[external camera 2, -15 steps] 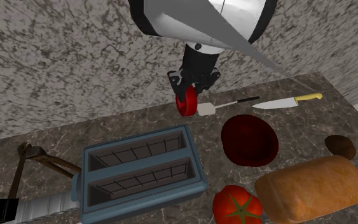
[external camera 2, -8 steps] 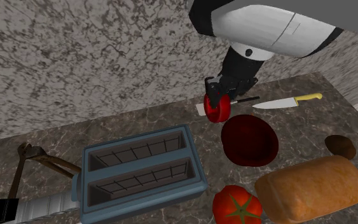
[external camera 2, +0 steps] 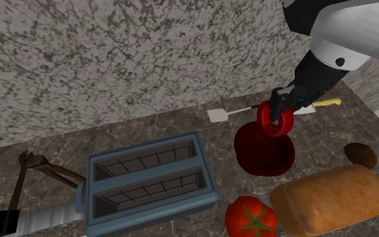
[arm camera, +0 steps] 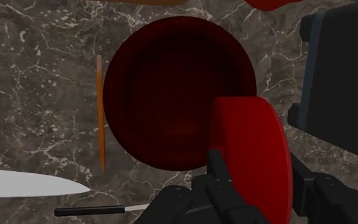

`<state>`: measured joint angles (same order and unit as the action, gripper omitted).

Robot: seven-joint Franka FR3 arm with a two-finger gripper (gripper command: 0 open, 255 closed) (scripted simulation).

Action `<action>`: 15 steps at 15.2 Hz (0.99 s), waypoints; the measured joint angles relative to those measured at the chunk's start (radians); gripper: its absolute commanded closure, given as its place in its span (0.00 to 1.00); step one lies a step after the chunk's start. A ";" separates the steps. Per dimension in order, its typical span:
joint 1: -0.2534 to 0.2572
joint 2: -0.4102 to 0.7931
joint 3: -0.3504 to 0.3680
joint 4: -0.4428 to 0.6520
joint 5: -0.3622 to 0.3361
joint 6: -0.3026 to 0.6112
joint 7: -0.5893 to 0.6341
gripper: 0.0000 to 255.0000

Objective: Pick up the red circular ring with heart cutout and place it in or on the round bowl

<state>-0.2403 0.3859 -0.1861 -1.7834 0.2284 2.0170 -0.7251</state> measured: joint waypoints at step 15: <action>-0.022 0.083 0.006 -0.077 0.033 0.151 -0.063 1.00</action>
<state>-0.2627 0.4690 -0.1802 -1.8604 0.2618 2.1680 -0.7885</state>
